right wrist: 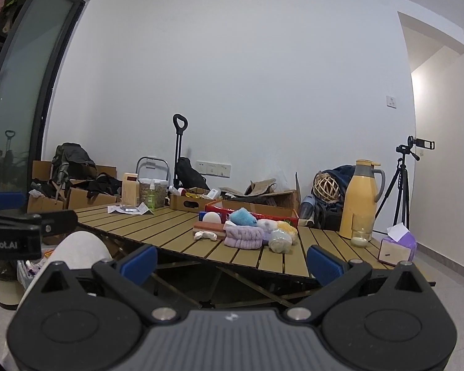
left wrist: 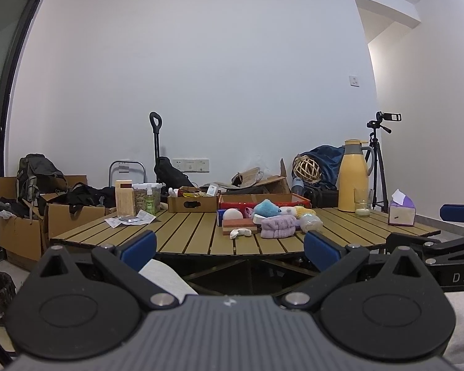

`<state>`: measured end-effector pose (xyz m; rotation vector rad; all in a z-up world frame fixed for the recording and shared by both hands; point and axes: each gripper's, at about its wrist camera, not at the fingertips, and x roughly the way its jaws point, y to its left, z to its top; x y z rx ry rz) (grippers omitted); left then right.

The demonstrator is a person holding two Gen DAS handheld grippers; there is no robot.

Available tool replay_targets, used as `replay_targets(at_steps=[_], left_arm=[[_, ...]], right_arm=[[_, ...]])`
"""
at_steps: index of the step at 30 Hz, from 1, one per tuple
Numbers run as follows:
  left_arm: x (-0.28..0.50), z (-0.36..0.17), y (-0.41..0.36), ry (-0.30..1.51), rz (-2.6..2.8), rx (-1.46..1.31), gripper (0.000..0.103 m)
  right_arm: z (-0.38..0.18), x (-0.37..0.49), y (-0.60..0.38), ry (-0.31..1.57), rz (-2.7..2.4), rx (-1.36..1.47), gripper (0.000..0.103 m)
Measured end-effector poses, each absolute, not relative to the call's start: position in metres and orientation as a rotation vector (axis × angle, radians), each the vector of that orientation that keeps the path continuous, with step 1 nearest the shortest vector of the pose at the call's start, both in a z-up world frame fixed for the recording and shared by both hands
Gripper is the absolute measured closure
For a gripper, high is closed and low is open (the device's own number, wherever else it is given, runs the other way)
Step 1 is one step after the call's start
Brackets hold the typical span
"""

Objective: Organize soft objects

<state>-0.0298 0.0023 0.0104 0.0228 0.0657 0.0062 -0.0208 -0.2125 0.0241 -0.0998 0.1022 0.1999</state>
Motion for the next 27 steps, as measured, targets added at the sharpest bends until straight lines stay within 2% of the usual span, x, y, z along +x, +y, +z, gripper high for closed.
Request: replay_targets(at_steps=[27], left_arm=[[-0.0296, 0.0091, 0.0007, 0.066, 0.004, 0.026, 0.0]], right_arm=[[0.0244, -0.0193, -0.2196, 0.109, 0.186, -0.074, 0.0]])
